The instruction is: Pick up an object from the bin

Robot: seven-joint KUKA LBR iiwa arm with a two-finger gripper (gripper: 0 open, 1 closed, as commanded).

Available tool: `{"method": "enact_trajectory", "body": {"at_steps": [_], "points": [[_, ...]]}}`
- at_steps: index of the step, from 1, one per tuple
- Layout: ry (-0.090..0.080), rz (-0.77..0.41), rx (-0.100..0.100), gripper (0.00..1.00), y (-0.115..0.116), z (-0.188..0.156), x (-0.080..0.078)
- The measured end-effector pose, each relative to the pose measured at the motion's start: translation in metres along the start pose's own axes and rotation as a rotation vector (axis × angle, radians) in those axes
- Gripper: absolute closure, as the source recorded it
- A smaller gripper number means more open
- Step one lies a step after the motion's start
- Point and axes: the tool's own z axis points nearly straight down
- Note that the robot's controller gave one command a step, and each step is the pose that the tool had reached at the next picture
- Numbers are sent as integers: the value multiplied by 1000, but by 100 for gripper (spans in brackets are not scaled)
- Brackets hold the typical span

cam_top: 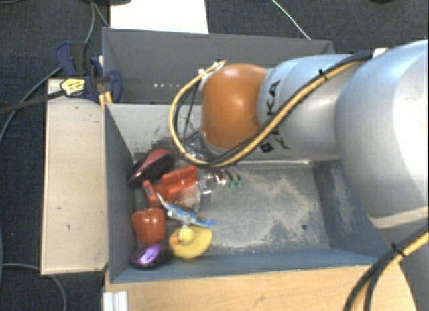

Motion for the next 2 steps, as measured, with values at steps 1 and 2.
{"method": "enact_trajectory", "body": {"at_steps": [1,2], "points": [[-22,-63,14,0,31,30,-18],[-11,-34,12,100,36,28,-12]]}}
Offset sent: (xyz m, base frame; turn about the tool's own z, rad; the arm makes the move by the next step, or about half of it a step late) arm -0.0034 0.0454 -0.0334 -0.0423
